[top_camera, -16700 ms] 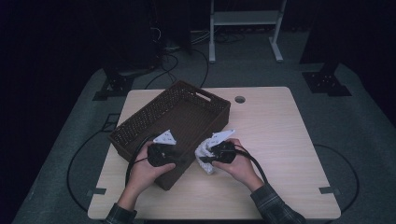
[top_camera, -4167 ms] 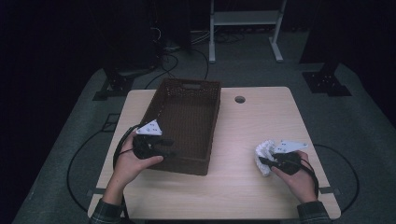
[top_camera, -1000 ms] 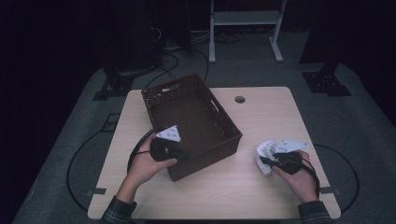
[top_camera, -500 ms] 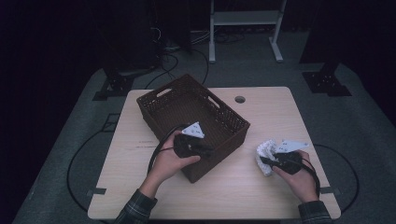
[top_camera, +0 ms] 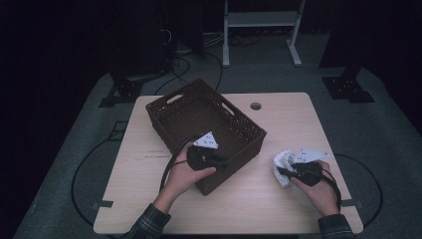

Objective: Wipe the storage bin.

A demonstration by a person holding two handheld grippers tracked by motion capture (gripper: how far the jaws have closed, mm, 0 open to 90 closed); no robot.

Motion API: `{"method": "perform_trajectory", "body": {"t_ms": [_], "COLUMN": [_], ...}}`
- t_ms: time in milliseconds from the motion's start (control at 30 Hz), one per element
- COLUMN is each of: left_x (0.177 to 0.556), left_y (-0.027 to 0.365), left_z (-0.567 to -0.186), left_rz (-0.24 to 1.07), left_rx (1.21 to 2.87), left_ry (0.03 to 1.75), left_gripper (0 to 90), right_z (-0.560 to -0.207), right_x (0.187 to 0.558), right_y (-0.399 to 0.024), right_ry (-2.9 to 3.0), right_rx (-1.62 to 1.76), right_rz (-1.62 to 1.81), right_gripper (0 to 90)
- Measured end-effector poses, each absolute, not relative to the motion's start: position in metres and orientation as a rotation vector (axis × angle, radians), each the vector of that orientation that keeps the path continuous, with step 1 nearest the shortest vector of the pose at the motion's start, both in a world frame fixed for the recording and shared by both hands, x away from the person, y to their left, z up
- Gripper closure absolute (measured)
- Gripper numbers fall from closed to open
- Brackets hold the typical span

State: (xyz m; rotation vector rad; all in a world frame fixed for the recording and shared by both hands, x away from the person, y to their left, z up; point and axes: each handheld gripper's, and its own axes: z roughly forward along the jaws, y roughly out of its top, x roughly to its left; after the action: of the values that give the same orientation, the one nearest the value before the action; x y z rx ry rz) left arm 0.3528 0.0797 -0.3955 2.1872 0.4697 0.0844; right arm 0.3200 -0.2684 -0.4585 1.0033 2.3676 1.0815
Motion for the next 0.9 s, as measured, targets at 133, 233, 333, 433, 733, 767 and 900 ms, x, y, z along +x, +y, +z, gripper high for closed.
{"method": "perform_trajectory", "body": {"t_ms": [133,233,333,433,733,767,900], "left_x": [0.3502,0.3500,0.3498,0.3497,0.3499,0.3499,0.3503], "left_y": [0.0808,0.0816,0.0837,0.0848,0.0855,0.0855,0.0853], "left_z": [-0.3984,-0.4002,-0.4026,-0.4042,-0.4056,-0.4055,-0.4057], "left_rz": [0.097,0.095,0.083,0.075,0.065,0.065,0.056], "left_rx": [2.173,2.163,2.149,2.137,2.125,2.126,2.118], "left_ry": [0.467,0.459,0.459,0.458,0.457,0.457,0.465], "left_gripper": [72.7,72.6,72.2,72.0,71.7,71.7,71.6], "right_z": [-0.4586,-0.4588,-0.4588,-0.4589,-0.4569,-0.4551,-0.4496], "right_x": [0.3200,0.3200,0.3198,0.3199,0.3191,0.3187,0.3175], "right_y": [-0.2683,-0.2680,-0.2677,-0.2676,-0.2656,-0.2656,-0.2653], "right_ry": [2.368,2.370,2.370,2.371,2.370,2.365,2.352], "right_rx": [0.999,1.001,0.999,1.001,0.996,0.988,0.975], "right_rz": [1.083,1.081,1.080,1.080,1.096,1.101,1.129], "right_gripper": [76.4,76.4,76.4,76.4,76.4,76.4,76.4]}}
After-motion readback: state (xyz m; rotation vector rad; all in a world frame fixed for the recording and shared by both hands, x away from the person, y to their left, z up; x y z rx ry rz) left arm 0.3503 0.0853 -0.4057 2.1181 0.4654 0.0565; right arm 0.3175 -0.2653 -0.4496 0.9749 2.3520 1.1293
